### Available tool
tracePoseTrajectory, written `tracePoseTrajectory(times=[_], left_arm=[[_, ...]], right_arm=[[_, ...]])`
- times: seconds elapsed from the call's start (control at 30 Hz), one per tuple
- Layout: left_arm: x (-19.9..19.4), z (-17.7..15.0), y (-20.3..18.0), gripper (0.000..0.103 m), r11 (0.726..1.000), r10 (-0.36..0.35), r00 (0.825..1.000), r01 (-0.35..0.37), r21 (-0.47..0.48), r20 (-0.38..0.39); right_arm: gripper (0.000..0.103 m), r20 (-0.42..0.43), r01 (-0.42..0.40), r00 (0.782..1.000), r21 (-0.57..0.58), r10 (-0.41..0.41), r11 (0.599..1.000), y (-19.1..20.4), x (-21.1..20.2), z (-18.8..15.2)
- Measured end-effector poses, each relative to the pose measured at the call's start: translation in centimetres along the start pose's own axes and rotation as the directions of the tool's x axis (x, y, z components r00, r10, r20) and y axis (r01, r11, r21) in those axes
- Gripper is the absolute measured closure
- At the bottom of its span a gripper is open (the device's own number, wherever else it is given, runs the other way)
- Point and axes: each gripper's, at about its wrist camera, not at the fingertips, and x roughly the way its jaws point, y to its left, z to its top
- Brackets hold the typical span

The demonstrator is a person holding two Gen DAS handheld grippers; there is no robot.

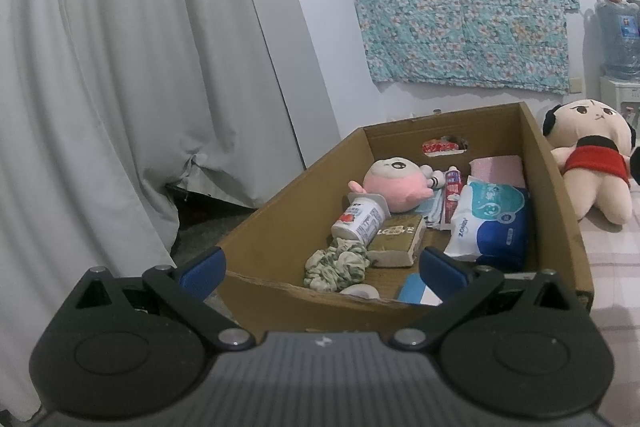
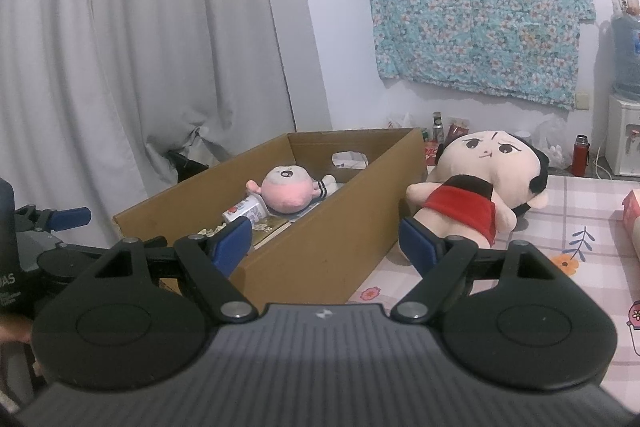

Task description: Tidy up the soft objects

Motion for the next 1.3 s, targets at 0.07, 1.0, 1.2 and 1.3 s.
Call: tracePoseTrajectory(times=[0.07,1.0,1.2,1.3], left_arm=[[0.0,0.0,0.0,0.000,1.000,0.002,1.000,-0.002,0.002,0.002],[0.0,-0.2,0.3,0.000,0.999,0.009,1.000,-0.009,0.032,0.007],[-0.3,-0.2,-0.7,0.000,0.997,0.018,1.000,-0.019,0.073,0.019],[-0.4,-0.1,-0.8,0.000,0.997,0.017,1.000,-0.018,0.073,0.018]], right_arm=[[0.022,-0.001,0.000,1.000,-0.001,0.000,1.000,0.0,0.0,0.0],[0.021,-0.004,0.020,1.000,-0.004,-0.020,1.000,0.1,-0.2,0.1],[0.020,0.020,0.035,0.999,-0.046,-0.034,0.998,0.6,-0.6,0.2],[0.020,0.011,0.021,1.000,-0.037,-0.020,0.999,0.5,-0.6,0.2]])
